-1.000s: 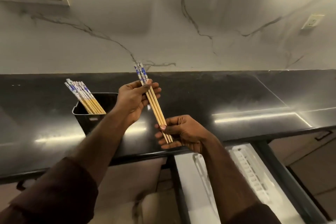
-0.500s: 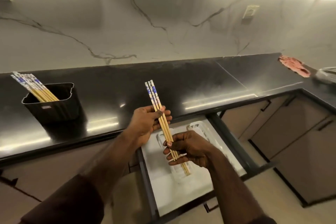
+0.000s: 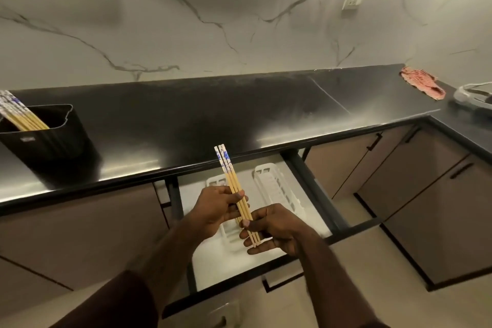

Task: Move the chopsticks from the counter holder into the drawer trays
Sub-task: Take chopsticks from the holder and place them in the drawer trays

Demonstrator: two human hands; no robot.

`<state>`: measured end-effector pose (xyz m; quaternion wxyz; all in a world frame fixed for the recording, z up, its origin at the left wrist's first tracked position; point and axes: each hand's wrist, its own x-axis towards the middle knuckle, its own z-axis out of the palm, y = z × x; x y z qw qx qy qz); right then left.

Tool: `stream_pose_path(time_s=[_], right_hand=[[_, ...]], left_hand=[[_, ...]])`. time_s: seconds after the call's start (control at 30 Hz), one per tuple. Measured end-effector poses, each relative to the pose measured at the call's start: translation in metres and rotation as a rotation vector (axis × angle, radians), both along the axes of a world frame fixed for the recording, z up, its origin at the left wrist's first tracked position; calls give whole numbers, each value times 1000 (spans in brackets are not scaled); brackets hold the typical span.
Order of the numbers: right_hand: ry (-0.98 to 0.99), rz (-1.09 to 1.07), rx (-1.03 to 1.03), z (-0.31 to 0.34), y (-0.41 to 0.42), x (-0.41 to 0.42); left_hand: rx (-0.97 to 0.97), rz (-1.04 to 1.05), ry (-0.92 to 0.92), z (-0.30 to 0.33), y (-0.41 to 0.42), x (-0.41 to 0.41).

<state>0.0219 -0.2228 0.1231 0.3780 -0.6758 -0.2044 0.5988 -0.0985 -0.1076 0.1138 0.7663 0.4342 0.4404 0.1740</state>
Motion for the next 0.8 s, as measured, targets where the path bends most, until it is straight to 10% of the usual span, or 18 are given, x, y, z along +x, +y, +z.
stream_pose_path(time_s=[0.8], right_hand=[[-120, 124, -246, -150, 78, 72]], left_hand=[[-200, 223, 367, -142, 50, 98]])
